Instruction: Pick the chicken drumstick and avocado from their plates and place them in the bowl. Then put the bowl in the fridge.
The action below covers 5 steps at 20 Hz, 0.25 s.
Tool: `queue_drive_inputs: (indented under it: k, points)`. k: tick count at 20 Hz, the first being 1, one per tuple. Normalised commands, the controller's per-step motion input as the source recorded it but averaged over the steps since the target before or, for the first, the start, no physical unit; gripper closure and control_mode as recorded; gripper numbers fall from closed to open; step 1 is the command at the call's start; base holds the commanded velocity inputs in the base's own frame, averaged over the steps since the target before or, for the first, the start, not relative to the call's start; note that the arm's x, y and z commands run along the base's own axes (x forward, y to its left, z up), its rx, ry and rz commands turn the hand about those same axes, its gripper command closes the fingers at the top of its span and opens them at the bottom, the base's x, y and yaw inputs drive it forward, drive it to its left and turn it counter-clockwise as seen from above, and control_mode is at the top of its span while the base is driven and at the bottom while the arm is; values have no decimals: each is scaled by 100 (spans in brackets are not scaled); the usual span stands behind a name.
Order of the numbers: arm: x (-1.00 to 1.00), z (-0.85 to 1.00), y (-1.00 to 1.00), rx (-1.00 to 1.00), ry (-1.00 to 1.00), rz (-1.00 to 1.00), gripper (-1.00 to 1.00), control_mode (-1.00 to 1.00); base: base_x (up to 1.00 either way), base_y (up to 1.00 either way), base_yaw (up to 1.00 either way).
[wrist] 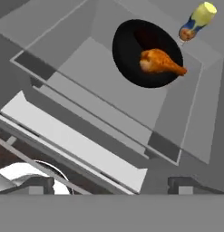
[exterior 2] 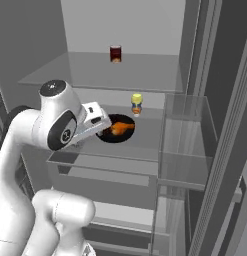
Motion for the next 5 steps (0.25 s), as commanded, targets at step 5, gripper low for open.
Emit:
queue_drive_inputs:
  k: [5]
  points:
    - [-100,89,1,31,0,-47,-100,-100,0,0,0]
